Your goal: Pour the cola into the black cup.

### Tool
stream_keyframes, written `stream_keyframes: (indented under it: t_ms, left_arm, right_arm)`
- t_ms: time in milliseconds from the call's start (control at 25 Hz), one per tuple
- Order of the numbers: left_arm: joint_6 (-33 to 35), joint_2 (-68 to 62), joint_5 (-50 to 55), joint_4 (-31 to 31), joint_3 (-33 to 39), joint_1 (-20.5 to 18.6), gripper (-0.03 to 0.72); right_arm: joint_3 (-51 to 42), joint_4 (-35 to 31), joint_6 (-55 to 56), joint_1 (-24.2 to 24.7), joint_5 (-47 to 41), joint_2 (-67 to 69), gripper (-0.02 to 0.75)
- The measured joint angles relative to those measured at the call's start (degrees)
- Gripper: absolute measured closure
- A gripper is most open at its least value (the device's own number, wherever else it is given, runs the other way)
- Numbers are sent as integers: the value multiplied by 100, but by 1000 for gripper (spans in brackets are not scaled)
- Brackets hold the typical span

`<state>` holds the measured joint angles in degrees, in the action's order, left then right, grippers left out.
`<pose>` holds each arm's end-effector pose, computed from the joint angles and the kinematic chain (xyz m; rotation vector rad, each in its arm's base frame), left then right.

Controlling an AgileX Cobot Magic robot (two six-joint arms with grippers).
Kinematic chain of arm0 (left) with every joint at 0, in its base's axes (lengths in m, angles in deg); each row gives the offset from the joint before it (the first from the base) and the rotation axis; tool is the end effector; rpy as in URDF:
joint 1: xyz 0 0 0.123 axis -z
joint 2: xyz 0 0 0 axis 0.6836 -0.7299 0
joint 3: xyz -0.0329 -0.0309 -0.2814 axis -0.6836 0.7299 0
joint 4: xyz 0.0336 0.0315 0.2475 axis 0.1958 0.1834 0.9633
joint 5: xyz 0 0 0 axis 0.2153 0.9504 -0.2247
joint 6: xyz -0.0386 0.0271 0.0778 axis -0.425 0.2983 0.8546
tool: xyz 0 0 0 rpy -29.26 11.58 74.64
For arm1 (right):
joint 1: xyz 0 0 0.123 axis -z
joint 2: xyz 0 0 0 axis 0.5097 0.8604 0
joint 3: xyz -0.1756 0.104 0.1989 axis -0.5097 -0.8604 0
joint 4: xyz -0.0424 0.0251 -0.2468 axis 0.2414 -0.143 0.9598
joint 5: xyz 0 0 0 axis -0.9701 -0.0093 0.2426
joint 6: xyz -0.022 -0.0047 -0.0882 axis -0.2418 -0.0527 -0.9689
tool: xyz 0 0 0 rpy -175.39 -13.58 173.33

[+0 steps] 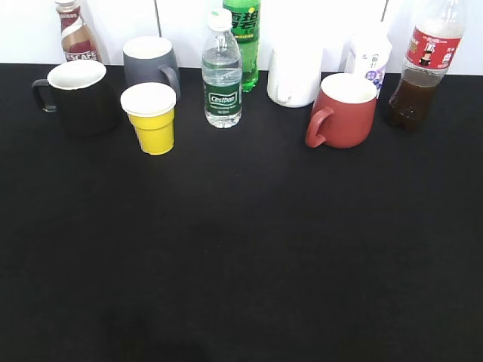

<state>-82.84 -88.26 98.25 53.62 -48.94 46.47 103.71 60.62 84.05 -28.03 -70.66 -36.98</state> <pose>-0.0086 -0.0041 0.2823 0.1376 2.0151 -0.0576 -0.0058 -0.0008 0.2803 0.0651 2.0065 -0.0333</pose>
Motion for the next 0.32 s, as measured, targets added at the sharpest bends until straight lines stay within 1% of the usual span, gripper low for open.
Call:
stream_keyframes:
  t_ms: [320]
  left_arm:
    - [0,0,0,0,0,0,460]
  right_arm:
    - [0,0,0,0,0,0,154]
